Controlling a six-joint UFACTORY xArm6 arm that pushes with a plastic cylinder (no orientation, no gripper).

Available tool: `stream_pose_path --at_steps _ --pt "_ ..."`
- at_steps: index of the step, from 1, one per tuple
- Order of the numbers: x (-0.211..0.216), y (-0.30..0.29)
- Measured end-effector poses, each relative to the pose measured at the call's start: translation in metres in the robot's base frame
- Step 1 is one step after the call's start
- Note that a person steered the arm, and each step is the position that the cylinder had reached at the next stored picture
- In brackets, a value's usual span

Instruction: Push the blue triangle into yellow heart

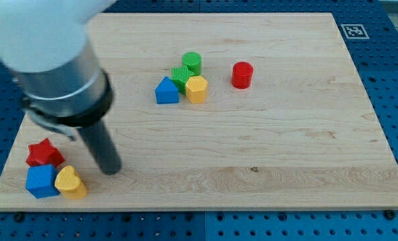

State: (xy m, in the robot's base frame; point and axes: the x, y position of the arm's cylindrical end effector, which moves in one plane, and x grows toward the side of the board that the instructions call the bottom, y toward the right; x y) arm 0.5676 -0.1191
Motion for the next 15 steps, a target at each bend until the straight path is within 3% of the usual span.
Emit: stream_pose_path --at_steps 1,3,9,12,15 --pt "-0.001 0.037" --pt "-0.043 0.048" --pt "-0.050 0.085" --pt "-0.131 0.101" --pt "-0.171 0.092"
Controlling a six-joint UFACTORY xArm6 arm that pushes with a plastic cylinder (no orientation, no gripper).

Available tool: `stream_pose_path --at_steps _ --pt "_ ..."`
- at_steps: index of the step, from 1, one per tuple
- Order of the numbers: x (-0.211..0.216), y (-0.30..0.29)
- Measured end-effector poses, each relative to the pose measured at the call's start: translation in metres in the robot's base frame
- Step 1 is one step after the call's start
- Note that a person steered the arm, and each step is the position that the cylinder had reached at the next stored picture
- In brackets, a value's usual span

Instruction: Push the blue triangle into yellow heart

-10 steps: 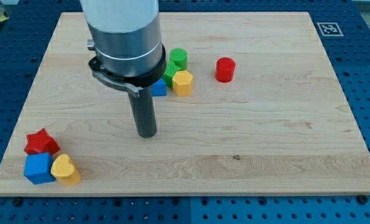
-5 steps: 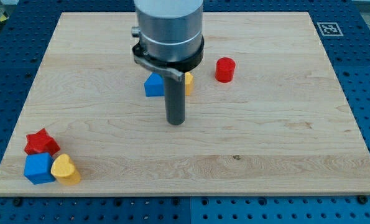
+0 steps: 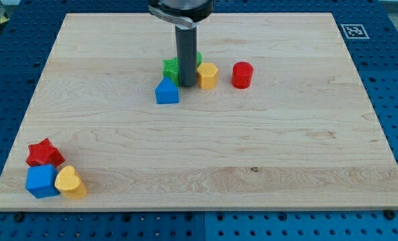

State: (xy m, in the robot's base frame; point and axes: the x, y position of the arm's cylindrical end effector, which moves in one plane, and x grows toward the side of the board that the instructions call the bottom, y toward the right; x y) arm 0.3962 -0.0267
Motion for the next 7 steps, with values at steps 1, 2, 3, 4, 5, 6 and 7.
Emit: stream_pose_path --at_steps 1,2,3,4,5,6,7 --pt "0.006 -0.014" --pt "0.007 -0.014" --pt "0.007 -0.028" --pt "0.014 -0.048" --pt "0.021 -0.055" --pt "0.029 -0.056" --pt "0.045 -0.058"
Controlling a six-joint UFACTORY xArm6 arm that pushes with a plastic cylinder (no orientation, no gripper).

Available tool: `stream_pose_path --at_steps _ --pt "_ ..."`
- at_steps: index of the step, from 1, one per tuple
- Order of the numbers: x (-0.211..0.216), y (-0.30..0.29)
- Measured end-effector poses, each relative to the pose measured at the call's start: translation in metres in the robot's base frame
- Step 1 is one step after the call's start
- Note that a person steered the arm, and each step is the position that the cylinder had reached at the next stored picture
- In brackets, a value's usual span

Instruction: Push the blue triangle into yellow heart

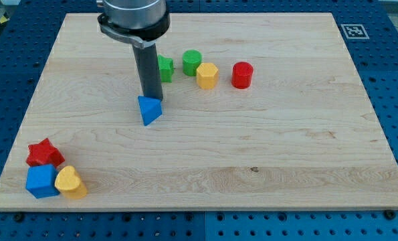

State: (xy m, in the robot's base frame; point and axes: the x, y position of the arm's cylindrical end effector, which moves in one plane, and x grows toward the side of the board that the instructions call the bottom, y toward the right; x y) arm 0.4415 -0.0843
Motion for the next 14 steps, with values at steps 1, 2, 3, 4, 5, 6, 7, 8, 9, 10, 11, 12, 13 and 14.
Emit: stream_pose_path --at_steps 1,2,3,4,5,6,7,8,9,10,11,12,13,14 --pt "0.000 0.000" --pt "0.003 0.000" --pt "0.027 0.000" --pt "0.028 0.000" --pt "0.048 0.008" --pt "0.052 -0.016" --pt "0.065 -0.023" --pt "0.072 -0.027" --pt "0.086 -0.027" --pt "0.090 -0.027" --pt "0.090 -0.027" --pt "0.094 -0.027" --pt "0.103 -0.022" --pt "0.108 -0.007"
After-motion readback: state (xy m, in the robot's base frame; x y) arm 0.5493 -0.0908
